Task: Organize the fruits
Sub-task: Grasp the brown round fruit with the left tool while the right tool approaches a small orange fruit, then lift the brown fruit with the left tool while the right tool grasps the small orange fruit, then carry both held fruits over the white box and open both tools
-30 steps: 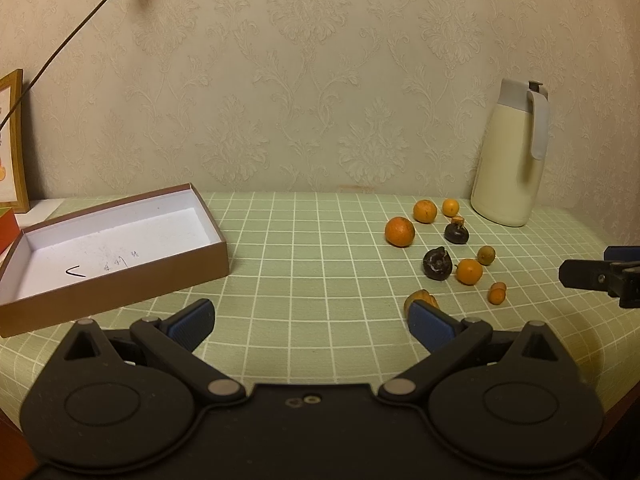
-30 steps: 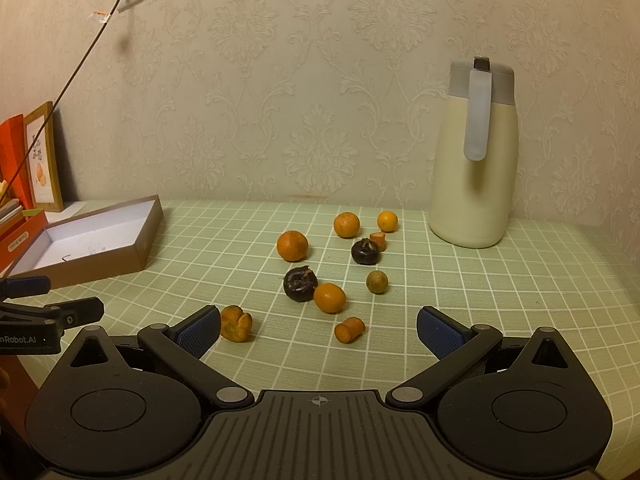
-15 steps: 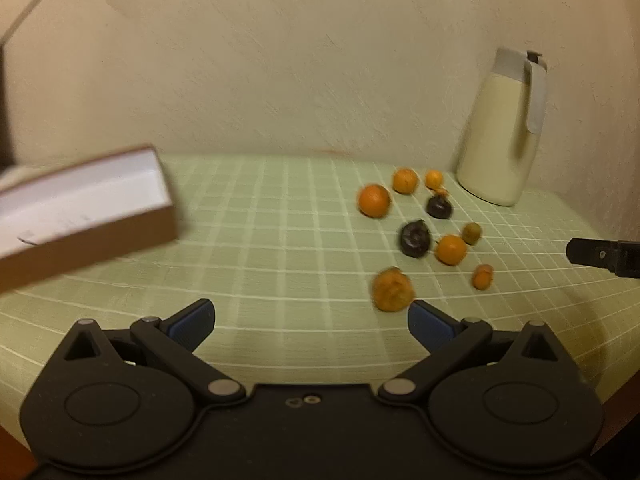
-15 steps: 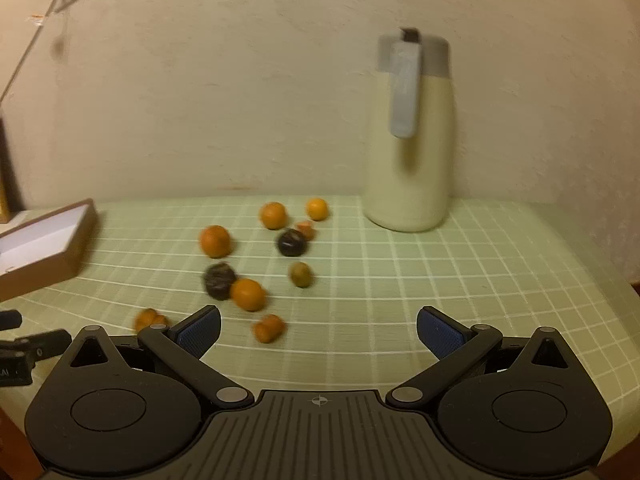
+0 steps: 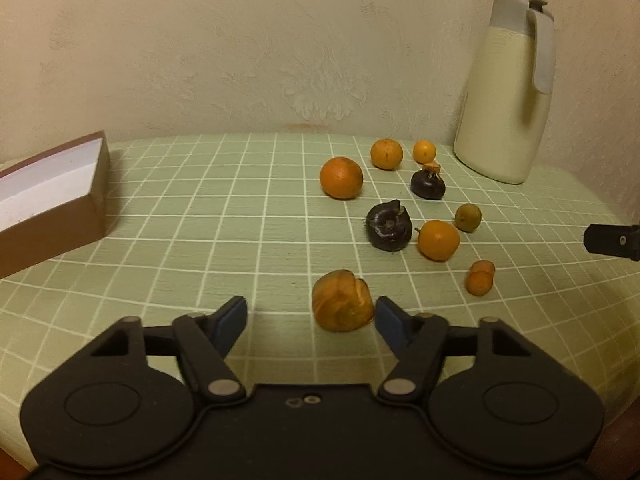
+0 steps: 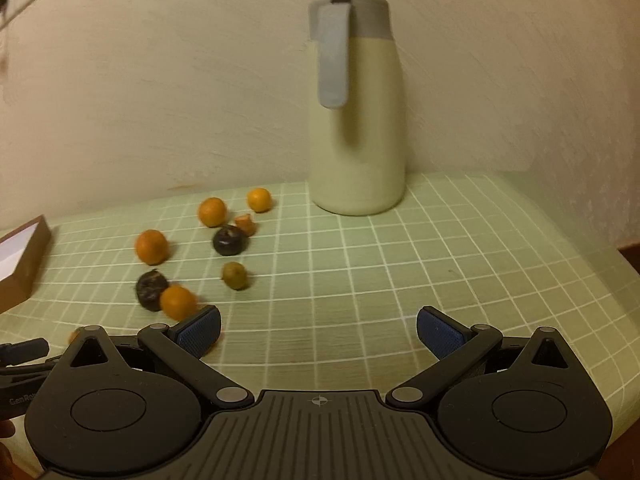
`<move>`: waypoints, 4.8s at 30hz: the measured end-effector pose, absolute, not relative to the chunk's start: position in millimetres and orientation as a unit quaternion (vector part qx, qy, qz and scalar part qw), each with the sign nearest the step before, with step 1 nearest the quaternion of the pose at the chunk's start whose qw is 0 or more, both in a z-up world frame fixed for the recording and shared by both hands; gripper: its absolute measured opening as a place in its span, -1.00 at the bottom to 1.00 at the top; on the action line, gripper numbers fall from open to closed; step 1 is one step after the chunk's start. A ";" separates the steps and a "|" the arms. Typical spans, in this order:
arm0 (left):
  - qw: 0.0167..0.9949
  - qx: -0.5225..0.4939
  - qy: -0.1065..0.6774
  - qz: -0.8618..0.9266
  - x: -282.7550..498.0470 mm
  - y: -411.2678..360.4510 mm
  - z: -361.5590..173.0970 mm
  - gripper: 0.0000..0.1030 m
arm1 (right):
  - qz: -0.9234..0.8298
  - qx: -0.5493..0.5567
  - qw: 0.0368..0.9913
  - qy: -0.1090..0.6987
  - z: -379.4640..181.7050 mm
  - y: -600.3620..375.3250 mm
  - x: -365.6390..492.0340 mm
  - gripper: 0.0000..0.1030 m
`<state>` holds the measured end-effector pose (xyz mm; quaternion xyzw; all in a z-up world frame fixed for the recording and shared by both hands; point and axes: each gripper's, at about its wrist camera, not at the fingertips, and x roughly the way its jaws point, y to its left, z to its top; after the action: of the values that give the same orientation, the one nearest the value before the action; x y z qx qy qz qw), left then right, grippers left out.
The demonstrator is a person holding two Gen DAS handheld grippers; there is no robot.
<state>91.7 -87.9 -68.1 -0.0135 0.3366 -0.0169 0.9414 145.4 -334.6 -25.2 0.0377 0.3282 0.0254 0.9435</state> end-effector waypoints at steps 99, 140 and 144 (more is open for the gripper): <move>0.940 -0.091 0.249 0.215 -9.6 211.6 10.8 -0.57 | 0.306 -0.039 0.903 0.299 12.0 -42.2 170.8 -0.44; 0.926 -0.102 0.217 0.293 37.7 286.4 2.3 0.85 | 0.347 -0.027 0.894 0.283 -18.7 91.2 222.7 0.92; 0.923 -0.105 0.219 0.298 34.4 291.2 1.8 0.86 | 0.342 -0.024 0.895 0.286 -22.1 92.7 223.3 1.00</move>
<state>34.4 291.2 1.8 -0.1049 0.2193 0.2983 0.9230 223.3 92.7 -22.1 -0.0245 0.2864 0.3421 0.8946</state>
